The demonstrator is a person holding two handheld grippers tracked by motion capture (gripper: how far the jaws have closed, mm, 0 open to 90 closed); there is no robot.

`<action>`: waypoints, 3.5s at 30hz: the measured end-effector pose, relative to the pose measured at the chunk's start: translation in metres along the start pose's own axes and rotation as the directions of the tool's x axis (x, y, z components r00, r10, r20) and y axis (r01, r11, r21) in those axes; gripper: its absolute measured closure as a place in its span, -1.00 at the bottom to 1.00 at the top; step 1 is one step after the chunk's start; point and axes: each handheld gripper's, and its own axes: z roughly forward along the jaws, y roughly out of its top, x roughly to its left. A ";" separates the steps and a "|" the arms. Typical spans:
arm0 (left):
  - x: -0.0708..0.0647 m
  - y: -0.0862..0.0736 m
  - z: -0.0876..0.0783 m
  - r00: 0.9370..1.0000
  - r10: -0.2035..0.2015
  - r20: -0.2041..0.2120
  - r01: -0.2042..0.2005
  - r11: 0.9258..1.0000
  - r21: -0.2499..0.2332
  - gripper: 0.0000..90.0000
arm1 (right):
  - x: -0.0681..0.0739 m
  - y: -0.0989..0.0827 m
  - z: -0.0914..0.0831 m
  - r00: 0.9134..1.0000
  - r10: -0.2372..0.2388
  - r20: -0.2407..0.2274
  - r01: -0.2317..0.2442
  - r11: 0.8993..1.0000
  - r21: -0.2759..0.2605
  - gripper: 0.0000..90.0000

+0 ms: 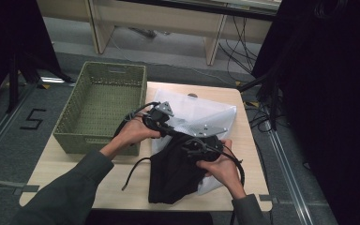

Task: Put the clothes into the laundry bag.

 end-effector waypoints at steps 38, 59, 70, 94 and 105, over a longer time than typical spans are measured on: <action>-0.002 -0.008 0.000 1.000 0.011 0.018 -0.012 0.999 0.036 0.96 | 0.091 -0.062 0.046 0.915 -0.354 -0.195 0.391 0.896 0.208 0.76; -0.006 -0.004 -0.004 0.999 0.049 0.019 -0.050 0.997 0.062 0.97 | -0.038 -0.015 0.082 0.965 -0.070 0.252 0.021 0.981 0.192 0.72; 0.003 -0.005 -0.001 1.000 -0.002 0.017 0.001 0.999 0.053 0.96 | -0.003 0.003 0.014 0.989 -0.070 0.131 0.074 0.997 -0.026 -0.08; -0.001 -0.008 -0.009 0.999 0.016 0.034 -0.018 0.998 0.058 0.97 | 0.007 0.004 0.053 0.971 -0.211 0.114 0.202 0.976 0.080 0.92; 0.001 -0.008 -0.005 0.999 -0.003 0.036 0.002 0.999 0.053 0.97 | -0.038 -0.011 0.072 0.927 -0.192 0.321 0.142 0.975 0.174 0.69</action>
